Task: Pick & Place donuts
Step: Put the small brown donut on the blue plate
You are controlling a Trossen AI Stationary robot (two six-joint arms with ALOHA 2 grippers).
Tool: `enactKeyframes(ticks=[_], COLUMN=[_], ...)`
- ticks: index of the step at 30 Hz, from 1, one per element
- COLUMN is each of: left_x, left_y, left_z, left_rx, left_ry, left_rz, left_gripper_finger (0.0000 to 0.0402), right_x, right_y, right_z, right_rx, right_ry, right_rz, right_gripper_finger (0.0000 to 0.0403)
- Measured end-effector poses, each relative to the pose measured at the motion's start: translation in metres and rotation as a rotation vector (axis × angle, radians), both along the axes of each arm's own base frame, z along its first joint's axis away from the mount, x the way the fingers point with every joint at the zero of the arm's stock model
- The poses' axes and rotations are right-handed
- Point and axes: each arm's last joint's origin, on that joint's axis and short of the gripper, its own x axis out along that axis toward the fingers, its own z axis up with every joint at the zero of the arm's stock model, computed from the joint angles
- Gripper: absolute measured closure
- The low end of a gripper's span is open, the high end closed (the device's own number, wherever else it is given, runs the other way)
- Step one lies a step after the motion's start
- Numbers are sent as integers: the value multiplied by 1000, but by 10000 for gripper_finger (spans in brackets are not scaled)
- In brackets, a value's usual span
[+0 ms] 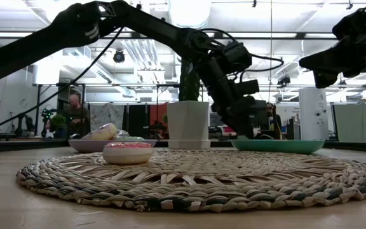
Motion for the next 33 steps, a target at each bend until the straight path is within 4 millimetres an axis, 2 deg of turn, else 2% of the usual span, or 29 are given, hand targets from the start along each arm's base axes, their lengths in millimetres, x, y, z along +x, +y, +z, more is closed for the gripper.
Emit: enactKeyframes(ticks=[9, 16, 33], left_x=[2, 2, 2], left_y=[-2, -3, -7], left_z=[1, 1, 0], left_rx=[38, -52, -95], left_ry=[-15, -32, -27], left_rz=[58, 82, 82], left_gripper_finger=[170, 170, 170], right_x=[0, 0, 0], right_y=[0, 0, 0], right_z=[0, 0, 0], right_rx=[0, 0, 0], right_ry=[0, 0, -1], right_rz=[1, 0, 0], right_gripper_finger=[394, 394, 394])
